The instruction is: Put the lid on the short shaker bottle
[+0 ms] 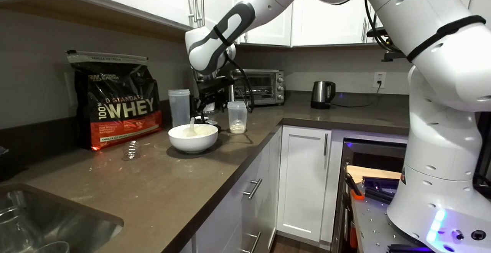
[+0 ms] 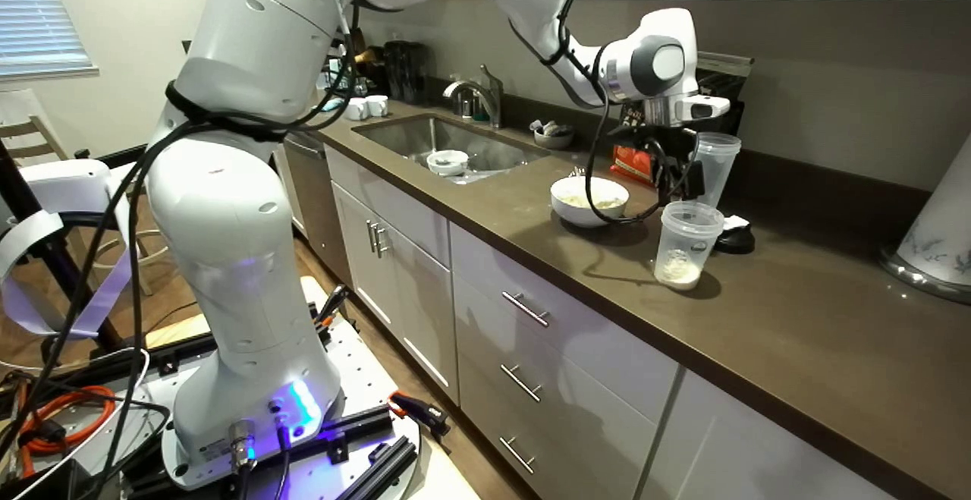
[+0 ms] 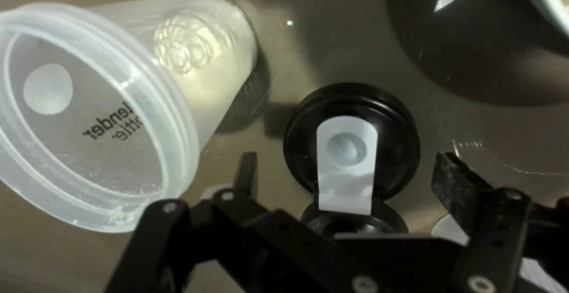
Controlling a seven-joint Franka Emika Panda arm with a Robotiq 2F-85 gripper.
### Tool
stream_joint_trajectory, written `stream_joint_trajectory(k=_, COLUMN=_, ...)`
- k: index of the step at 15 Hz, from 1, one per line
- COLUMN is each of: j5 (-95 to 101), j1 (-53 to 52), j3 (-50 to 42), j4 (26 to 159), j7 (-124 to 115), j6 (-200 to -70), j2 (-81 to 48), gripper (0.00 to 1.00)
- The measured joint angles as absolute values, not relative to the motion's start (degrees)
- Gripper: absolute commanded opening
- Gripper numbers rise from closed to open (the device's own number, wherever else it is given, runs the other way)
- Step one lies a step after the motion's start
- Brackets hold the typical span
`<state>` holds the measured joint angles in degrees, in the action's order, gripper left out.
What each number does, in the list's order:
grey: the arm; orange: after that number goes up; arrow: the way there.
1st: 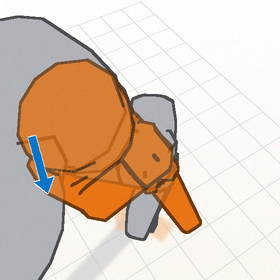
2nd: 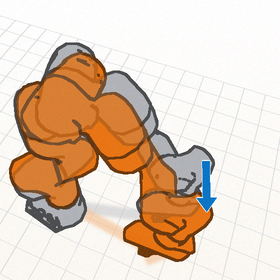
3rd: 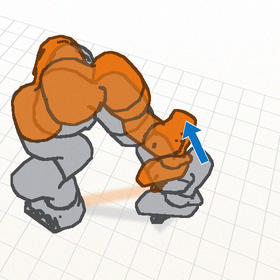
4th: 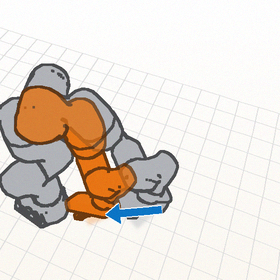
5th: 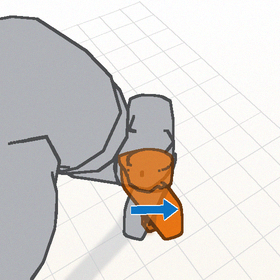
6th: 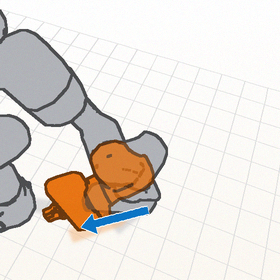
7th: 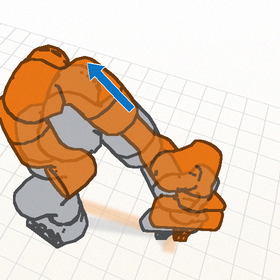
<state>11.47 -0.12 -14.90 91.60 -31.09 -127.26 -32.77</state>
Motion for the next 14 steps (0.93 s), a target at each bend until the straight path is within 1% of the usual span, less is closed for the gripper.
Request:
stream_joint_trajectory(k=6, j5=13.0, j1=-0.4, j3=-15.8, j4=90.5, j7=-32.7, j6=-123.5, j2=-33.3, gripper=1.0)
stream_joint_trajectory(k=14, j5=12.9, j1=-0.5, j3=-14.2, j4=89.3, j7=-32.7, j6=-123.1, j2=-34.4, gripper=1.0)
